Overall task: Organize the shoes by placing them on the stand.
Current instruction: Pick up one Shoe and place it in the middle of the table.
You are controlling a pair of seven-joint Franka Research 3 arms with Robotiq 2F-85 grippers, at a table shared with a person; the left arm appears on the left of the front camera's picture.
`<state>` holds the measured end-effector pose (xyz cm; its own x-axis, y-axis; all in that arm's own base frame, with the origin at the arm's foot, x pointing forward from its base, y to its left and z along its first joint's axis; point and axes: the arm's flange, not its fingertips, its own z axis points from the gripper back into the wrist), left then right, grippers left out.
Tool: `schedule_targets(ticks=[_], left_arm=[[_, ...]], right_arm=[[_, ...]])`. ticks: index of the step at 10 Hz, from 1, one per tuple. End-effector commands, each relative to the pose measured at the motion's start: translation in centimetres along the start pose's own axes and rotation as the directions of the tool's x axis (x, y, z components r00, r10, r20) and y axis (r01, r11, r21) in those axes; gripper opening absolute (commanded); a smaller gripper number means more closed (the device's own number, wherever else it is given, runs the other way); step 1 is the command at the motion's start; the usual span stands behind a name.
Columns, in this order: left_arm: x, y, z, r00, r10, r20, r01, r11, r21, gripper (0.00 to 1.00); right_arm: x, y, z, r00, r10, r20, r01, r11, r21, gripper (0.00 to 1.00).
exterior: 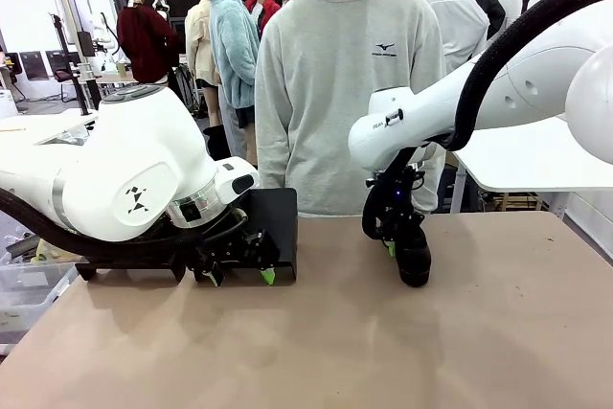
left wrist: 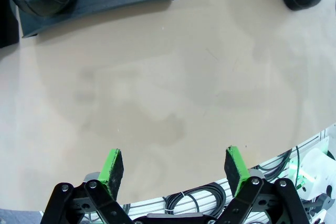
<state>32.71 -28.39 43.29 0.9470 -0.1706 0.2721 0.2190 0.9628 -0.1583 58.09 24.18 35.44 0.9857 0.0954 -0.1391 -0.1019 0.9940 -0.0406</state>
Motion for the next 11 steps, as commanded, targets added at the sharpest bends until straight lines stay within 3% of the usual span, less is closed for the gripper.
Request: schedule_targets(ticks=[1,3,6,11], left_arm=[[0.0,0.1,-0.1,1.0,0.002,0.013,-0.002,1.0,0.006,1.0],[0.0,0.1,-0.1,1.0,0.002,0.013,-0.002,1.0,0.006,1.0],[0.0,0.1,-0.1,1.0,0.002,0.013,-0.002,1.0,0.006,1.0],[0.0,0.1,-0.1,1.0,0.002,0.013,-0.002,1.0,0.006,1.0]], right_arm=[[-4.7,2.2,4.2,0.998,-0.063,-0.002,0.063,0.998,-0.012,0.0],[-10.0,4.9,6.3,0.995,-0.095,0.006,0.095,0.996,-0.001,0.0],[-16.0,8.8,5.3,0.995,-0.065,-0.072,0.066,0.998,0.012,0.0],[-18.1,9.9,0.8,0.965,0.075,-0.251,-0.059,0.996,0.073,0.0]])
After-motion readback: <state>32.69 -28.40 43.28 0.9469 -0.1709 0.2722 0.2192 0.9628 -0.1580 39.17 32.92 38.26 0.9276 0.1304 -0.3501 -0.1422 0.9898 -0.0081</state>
